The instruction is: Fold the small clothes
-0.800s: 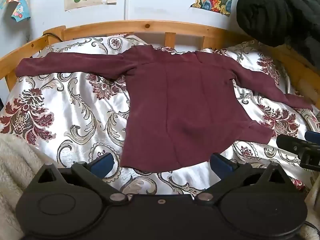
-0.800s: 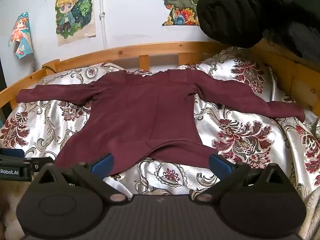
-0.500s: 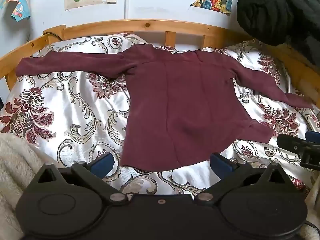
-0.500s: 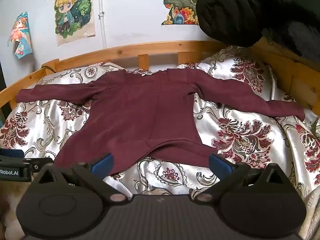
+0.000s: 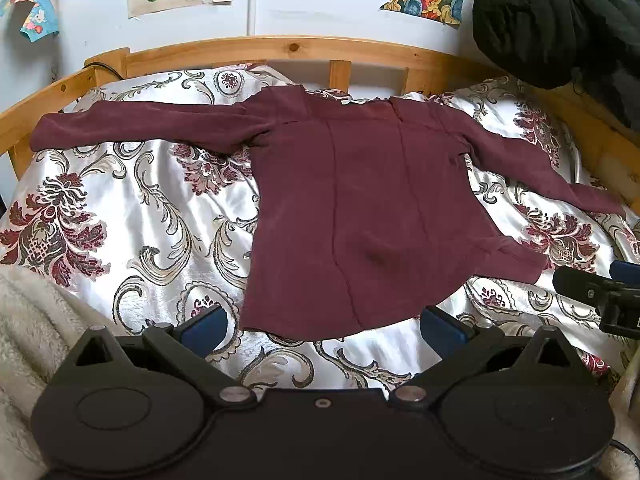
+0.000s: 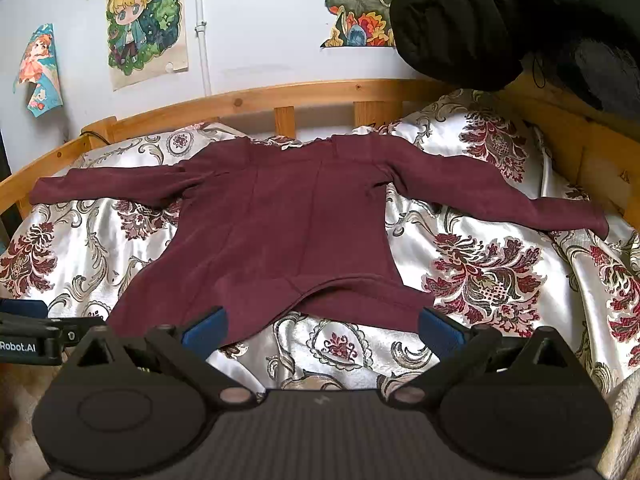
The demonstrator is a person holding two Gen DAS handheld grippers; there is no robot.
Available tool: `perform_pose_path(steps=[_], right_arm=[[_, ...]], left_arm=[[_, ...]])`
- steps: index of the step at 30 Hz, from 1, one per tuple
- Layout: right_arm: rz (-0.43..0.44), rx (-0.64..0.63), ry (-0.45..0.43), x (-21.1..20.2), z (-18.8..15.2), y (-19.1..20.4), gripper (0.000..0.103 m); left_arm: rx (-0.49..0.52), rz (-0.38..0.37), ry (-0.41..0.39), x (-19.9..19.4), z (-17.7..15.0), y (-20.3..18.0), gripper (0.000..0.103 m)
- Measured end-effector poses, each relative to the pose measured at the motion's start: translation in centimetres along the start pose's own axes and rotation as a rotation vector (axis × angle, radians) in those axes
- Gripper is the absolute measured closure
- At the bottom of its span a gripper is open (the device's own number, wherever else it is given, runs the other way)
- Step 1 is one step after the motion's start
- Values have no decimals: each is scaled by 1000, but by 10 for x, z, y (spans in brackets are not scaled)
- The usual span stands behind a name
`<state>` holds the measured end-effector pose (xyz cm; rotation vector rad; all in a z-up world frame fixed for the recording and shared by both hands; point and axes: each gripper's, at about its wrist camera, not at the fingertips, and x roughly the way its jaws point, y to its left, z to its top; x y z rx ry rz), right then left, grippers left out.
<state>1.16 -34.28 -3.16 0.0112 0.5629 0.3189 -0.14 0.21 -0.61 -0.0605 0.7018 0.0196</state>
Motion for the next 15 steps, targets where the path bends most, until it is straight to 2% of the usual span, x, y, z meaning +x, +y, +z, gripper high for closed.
perform_pose_path(steps=[15], right_arm=[[0, 1, 4, 0, 0, -1, 0]], left_arm=[[0, 1, 5, 0, 1, 0, 1]])
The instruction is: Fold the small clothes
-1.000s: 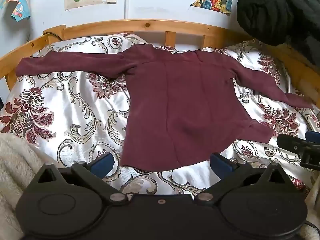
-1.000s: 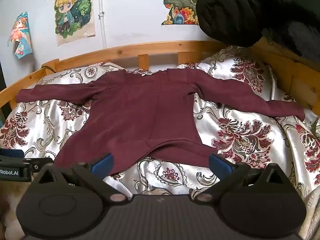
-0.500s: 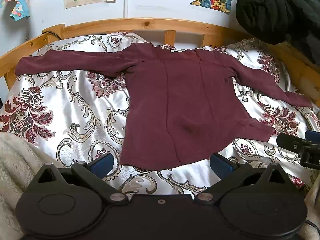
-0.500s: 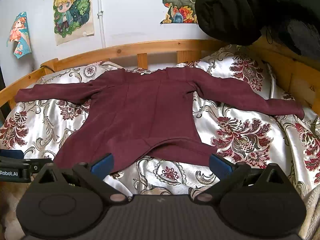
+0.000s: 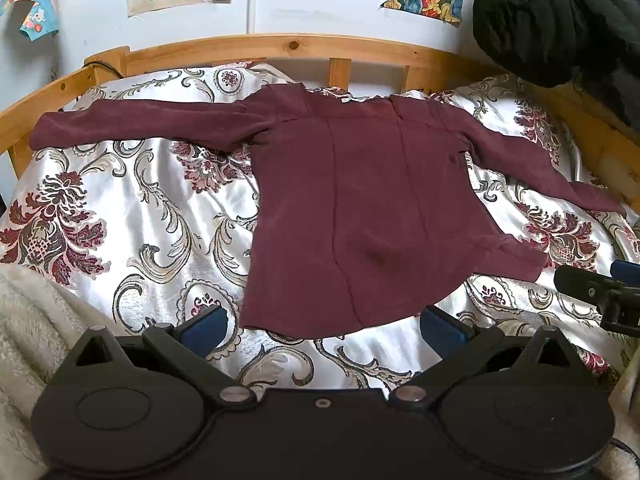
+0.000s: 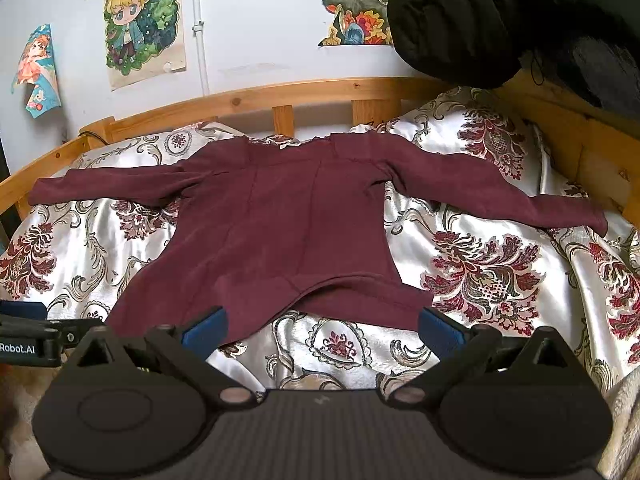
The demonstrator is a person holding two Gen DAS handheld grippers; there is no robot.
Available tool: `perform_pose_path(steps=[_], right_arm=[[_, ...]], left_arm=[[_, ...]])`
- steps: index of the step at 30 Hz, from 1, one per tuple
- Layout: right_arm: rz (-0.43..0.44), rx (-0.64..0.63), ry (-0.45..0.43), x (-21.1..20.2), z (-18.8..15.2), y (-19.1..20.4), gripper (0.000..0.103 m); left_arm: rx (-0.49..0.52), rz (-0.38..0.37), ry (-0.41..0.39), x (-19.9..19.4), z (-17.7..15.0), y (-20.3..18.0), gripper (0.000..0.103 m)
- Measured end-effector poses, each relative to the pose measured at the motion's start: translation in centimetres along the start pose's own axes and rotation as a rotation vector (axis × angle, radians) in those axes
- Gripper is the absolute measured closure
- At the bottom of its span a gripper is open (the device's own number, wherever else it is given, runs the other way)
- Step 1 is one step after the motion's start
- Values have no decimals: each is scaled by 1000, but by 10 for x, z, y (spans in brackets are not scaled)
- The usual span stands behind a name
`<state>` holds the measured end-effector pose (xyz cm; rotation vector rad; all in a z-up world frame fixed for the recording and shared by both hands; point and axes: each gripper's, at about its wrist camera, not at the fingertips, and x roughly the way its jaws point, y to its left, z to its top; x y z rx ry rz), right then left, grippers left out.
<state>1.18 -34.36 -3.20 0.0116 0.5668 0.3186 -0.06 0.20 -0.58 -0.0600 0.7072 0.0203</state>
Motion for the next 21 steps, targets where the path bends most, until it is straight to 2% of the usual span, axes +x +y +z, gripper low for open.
perform_pose_path(steps=[21], right_arm=[[1, 3, 4, 1, -1, 0, 0]], left_arm=[[1, 1, 5, 0, 1, 0, 1]])
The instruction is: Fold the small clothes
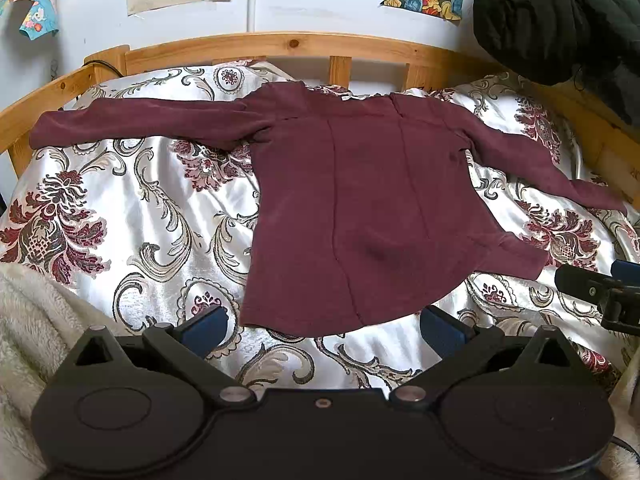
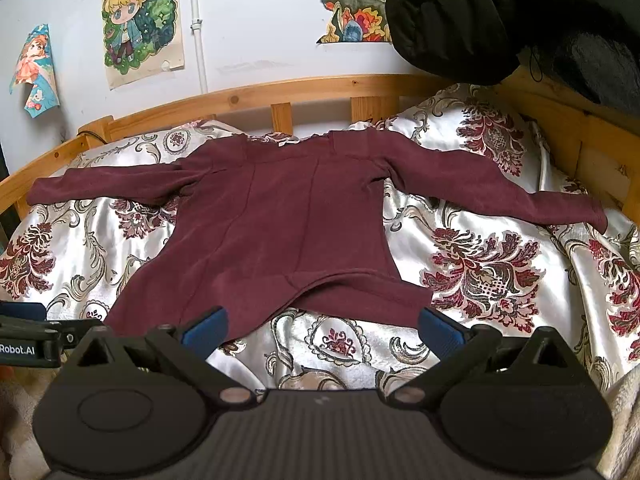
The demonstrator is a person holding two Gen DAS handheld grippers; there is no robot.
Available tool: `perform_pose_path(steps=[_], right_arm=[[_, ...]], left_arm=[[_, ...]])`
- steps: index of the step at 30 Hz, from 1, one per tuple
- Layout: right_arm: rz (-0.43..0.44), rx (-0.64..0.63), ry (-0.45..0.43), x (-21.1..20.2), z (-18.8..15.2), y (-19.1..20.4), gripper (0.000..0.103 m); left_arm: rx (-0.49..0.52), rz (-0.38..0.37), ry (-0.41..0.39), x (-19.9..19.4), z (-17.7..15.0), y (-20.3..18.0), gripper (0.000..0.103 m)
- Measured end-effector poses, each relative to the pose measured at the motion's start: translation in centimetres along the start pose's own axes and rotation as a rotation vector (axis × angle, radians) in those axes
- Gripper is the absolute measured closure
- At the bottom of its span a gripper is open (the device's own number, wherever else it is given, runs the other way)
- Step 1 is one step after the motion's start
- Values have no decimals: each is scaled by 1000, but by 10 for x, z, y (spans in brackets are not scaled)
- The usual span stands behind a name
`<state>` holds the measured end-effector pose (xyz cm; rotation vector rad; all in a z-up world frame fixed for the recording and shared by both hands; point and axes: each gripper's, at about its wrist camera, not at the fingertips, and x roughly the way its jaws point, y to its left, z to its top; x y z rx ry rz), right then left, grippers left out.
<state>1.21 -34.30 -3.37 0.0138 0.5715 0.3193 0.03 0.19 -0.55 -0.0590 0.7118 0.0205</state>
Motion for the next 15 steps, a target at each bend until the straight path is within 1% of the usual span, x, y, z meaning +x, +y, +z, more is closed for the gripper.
perform_pose_path(steps=[7, 10, 13, 15], right_arm=[[0, 1, 1, 0, 0, 0, 0], [0, 2, 2, 0, 5, 5, 0], [-3, 4, 2, 1, 3, 5, 0], [-4, 8, 3, 2, 0, -2, 0]], left_arm=[[0, 1, 1, 0, 0, 0, 1], [0, 0, 2, 0, 0, 0, 1], [0, 1, 2, 0, 0, 0, 1], [1, 1, 3, 0, 0, 0, 1]])
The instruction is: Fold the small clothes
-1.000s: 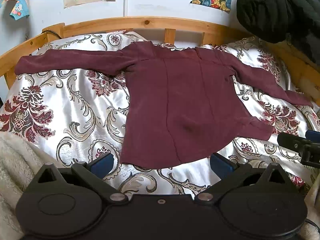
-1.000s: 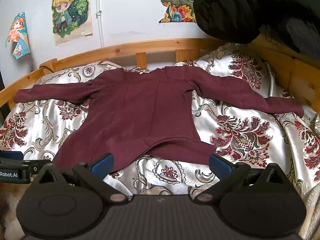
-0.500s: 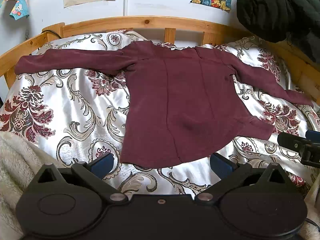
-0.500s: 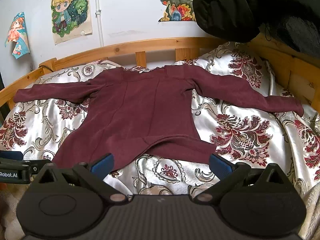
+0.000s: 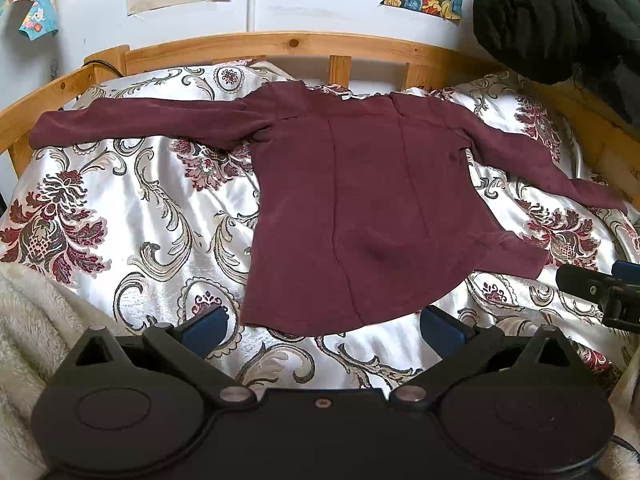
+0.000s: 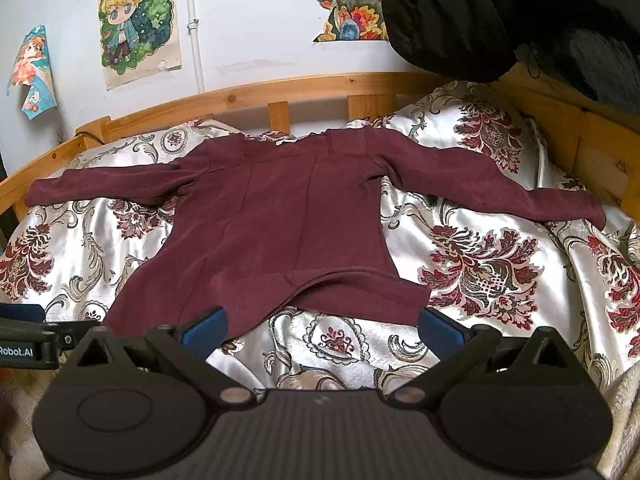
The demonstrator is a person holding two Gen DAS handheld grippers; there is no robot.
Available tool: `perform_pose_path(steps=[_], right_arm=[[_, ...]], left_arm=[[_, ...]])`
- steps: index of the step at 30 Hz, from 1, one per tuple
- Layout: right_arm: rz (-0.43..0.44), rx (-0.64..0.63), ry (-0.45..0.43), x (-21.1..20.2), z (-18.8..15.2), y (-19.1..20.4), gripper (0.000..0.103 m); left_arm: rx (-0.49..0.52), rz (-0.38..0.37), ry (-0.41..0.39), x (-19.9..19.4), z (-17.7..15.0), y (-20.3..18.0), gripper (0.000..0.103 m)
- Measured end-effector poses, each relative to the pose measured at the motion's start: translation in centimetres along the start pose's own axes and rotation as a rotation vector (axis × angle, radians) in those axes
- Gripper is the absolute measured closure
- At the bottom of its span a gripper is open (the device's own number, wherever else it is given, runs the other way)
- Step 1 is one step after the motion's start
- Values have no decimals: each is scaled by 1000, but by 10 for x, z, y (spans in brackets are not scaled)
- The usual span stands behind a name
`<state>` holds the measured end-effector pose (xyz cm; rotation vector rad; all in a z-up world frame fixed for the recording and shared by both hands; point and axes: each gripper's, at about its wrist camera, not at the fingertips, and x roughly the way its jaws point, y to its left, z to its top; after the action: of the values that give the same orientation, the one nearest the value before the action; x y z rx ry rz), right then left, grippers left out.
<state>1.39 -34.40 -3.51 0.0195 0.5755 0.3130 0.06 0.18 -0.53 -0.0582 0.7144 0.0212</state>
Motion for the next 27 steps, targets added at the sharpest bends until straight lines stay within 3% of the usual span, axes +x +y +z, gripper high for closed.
perform_pose_path(steps=[20, 23, 27], right_arm=[[-24, 16, 41, 4, 2, 0, 0], [-23, 19, 43, 4, 2, 0, 0], [-9, 39, 34, -1, 10, -4, 0]], left_arm=[[3, 3, 3, 2, -10, 3, 1], [9, 22, 10, 1, -11, 4, 1], [28, 99, 39, 1, 2, -1, 1]])
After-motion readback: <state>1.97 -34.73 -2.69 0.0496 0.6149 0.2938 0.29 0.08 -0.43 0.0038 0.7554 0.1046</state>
